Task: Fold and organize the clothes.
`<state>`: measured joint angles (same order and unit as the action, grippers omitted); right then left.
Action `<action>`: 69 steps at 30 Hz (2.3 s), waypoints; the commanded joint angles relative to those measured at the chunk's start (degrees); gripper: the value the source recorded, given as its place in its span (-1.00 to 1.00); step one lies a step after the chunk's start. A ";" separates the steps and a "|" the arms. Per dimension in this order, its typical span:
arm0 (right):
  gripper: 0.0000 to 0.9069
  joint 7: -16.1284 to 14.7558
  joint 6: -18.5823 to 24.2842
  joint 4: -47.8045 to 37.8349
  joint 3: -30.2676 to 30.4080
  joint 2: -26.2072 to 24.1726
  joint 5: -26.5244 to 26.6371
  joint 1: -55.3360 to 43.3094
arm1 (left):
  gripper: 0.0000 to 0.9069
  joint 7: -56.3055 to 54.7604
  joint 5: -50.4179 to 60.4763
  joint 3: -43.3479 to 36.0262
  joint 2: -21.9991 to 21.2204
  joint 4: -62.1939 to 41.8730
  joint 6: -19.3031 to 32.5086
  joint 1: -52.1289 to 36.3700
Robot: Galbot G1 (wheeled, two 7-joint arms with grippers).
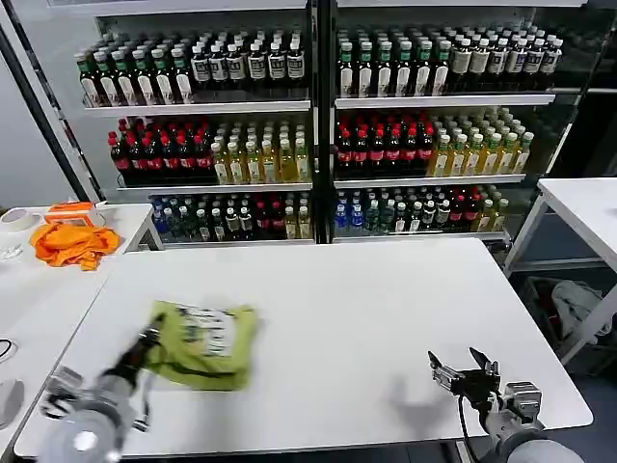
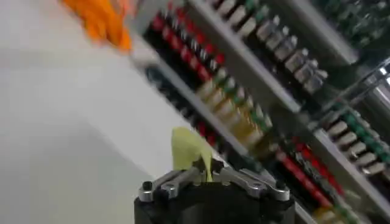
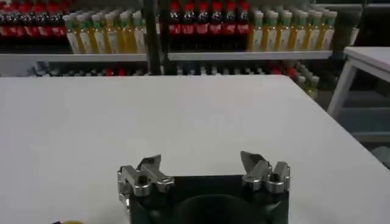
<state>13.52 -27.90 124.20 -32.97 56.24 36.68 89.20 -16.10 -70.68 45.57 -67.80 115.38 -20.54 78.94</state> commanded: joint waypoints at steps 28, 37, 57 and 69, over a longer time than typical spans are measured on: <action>1.00 -0.52 0.72 1.26 -2.74 -0.11 -1.32 3.08 | -0.96 3.02 59.67 -57.77 -10.59 -19.60 -0.71 -32.00; 1.00 -1.94 1.98 1.56 -2.65 -0.56 -4.23 2.88 | 1.00 -0.62 51.97 -57.71 -17.64 -24.19 7.31 -35.89; 1.00 -0.48 8.26 -4.89 12.51 1.05 -2.39 -16.09 | 1.00 -2.15 48.23 -16.84 2.84 0.89 11.96 -4.01; 1.00 7.29 -3.46 -20.76 29.36 10.08 15.65 -38.09 | 1.00 -2.03 48.41 -11.23 -1.21 3.85 9.33 2.23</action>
<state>15.46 -24.02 115.21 -17.62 60.02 39.98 69.71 -17.67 -21.91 23.85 -68.92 114.90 -10.36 72.33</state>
